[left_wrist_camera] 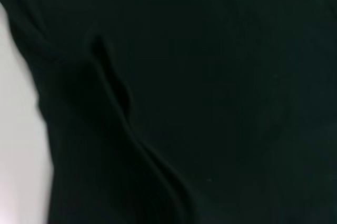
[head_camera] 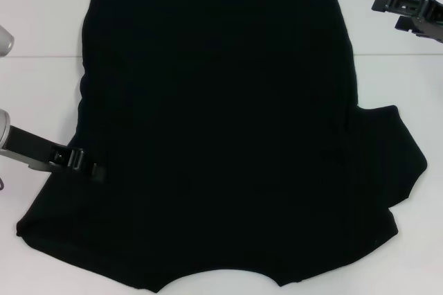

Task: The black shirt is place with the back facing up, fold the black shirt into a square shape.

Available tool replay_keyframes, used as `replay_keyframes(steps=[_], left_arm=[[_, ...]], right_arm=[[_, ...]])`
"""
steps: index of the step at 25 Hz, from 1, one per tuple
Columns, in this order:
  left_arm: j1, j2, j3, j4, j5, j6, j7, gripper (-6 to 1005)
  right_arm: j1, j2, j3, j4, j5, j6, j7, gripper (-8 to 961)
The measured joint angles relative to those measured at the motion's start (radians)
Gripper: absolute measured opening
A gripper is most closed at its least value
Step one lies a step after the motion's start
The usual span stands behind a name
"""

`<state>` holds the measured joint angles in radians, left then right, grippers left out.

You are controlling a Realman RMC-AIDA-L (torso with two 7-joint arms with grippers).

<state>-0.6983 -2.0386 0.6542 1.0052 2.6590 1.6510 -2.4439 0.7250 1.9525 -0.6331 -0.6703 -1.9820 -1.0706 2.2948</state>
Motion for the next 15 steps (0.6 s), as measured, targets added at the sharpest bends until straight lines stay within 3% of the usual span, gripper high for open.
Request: replay_keyframes(steps=[3,7,12,15], left_arm=[[0.018,0.001,-0.001,0.022,-0.068,0.067,0.077,1],[0.03,-0.005,-0.014,0.042,-0.095,0.08,0.117,111],[0.057,0.015,-0.199,0.042,-0.17,0.066,0.122,316],[0.121,0.009,-0.292,0.019,-0.333,0.152,0.344,446]], right_arm=[[-0.001,-0.001,0.0,0.0,0.0,0.001,0.0,877],[-0.001,-0.002,-0.001,0.0,0.003,0.001,0.0,878],[-0.001,-0.002,0.001,-0.002,0.005,-0.005,-0.012,878],[-0.007,-0.002,0.001,-0.004,0.005,-0.03,-0.07,877]])
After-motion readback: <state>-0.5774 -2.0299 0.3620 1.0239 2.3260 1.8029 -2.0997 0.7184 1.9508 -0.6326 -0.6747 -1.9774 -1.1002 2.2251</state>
